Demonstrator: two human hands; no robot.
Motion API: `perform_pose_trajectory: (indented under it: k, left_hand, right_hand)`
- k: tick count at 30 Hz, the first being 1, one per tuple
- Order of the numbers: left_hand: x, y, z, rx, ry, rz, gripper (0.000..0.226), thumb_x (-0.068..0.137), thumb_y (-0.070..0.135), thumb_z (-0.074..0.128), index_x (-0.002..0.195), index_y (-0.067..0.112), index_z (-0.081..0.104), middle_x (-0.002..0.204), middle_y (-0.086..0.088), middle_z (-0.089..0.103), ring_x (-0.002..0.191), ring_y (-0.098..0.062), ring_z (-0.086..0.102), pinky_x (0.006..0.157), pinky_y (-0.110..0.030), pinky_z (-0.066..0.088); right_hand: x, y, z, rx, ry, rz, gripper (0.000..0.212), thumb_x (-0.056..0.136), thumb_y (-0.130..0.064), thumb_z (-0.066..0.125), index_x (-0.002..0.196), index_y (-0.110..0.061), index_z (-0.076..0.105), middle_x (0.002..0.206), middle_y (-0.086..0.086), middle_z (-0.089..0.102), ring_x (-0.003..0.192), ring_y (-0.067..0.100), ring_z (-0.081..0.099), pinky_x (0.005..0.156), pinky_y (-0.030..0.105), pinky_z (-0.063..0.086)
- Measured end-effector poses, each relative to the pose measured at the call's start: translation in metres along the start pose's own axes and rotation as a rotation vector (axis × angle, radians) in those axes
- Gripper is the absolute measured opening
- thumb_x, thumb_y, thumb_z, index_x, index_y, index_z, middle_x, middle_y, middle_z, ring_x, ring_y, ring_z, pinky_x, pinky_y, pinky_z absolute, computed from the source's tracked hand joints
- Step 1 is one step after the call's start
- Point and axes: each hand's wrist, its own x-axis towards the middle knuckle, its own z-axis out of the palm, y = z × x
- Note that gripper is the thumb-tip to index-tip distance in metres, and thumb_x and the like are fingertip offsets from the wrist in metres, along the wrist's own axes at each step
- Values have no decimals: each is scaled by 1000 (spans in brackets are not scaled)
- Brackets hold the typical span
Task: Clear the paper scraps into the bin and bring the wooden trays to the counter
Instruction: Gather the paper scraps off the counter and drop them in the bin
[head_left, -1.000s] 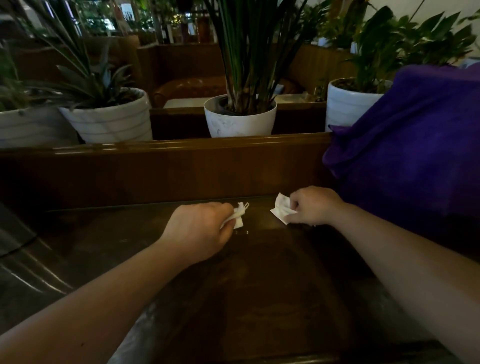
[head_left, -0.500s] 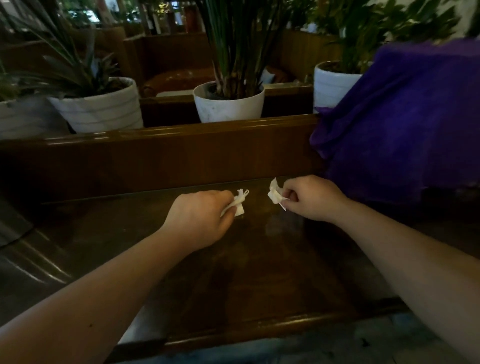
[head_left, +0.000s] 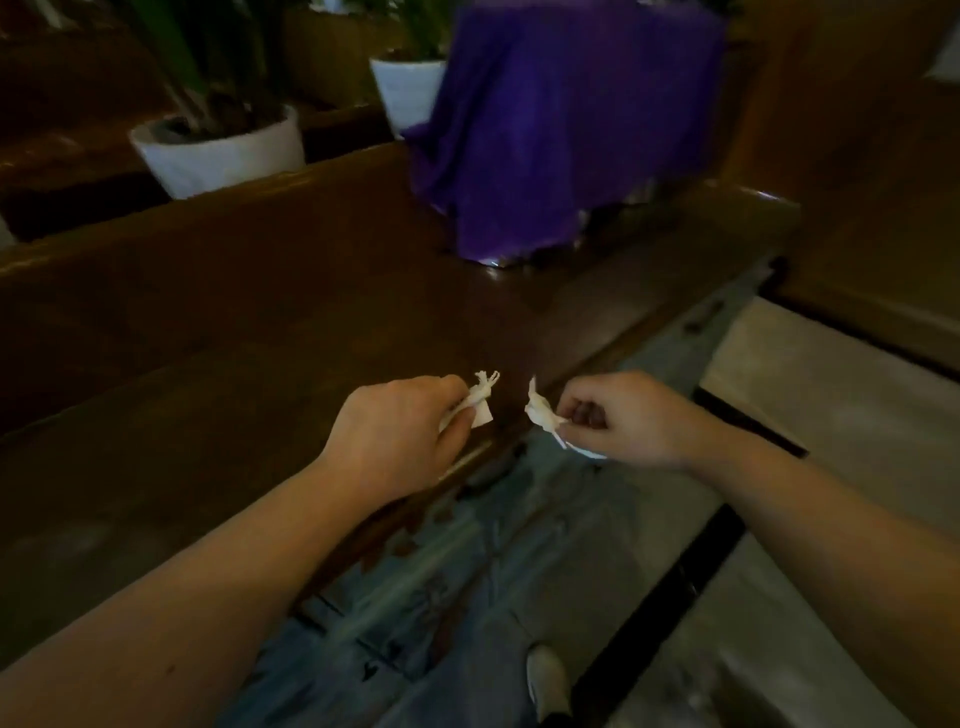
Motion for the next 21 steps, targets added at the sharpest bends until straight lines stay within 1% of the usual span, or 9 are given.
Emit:
perform_pose_trajectory:
  k: [2,5,7,8,11,14,16,18,21]
  left_hand:
    - [4,30,20,-38,-3,110,23,91,43,42,85,27,56,69,8,57,57,-12,53,45,-29,39]
    - [4,74,50,-114,-35,228,22,91,39,46,84,22,58,71,1,62,61,-23,59,47,-30,35]
    - [4,107,74,-134,-79,296,20,90,38,49,87,20,59,77,-4,68,69,-30,63,51,-32,34]
    - [3,122,86,-146,-102,314,20,90,38,49,89,20,59,80,-5,70,73,-32,64,53,-33,36]
    - [4,160,124,-193,-174,356,21,91,39,48,96,20,57,87,-6,71,78,-33,66,55,-34,37]
    - [3,195,164,-240,-274,377,19,92,37,49,96,19,54,87,-7,71,78,-31,65,55,-33,34]
    - [4,220,195,-247,-342,384,20,91,36,50,91,17,55,87,-9,70,79,-32,65,57,-36,40]
    - [9,251,236,-242,-412,380,21,91,36,50,93,16,57,88,-8,70,80,-32,65,60,-36,44]
    - [13,285,290,-310,-473,346,19,91,31,54,89,13,60,85,-10,69,74,-28,64,54,-29,31]
  right_hand:
    - [-45,19,5,17,29,104,11,84,-29,70,83,-18,67,61,-16,56,58,-7,53,54,12,38]
    - [-107,47,15,4,56,249,12,85,-30,69,87,-18,67,68,-13,57,62,1,53,55,13,36]
    - [-148,70,23,6,52,355,11,86,-30,68,90,-20,66,71,-12,56,65,9,55,58,25,40]
    - [-166,81,28,20,44,397,8,86,-29,68,89,-22,64,71,-12,56,65,10,56,58,27,40]
    - [-215,112,48,84,63,510,8,87,-29,68,85,-27,60,73,-9,59,66,6,56,56,22,36]
    - [-260,146,81,183,67,648,8,88,-29,66,84,-30,58,77,-10,59,70,6,56,59,25,36]
    - [-289,172,105,241,59,749,9,89,-29,65,86,-32,57,80,-8,59,73,8,56,61,27,38]
    - [-320,208,132,289,56,835,9,89,-30,64,88,-34,55,84,-5,61,74,9,56,62,27,39]
    - [-354,244,163,352,66,922,6,89,-28,65,92,-29,60,89,-1,65,70,9,59,60,25,42]
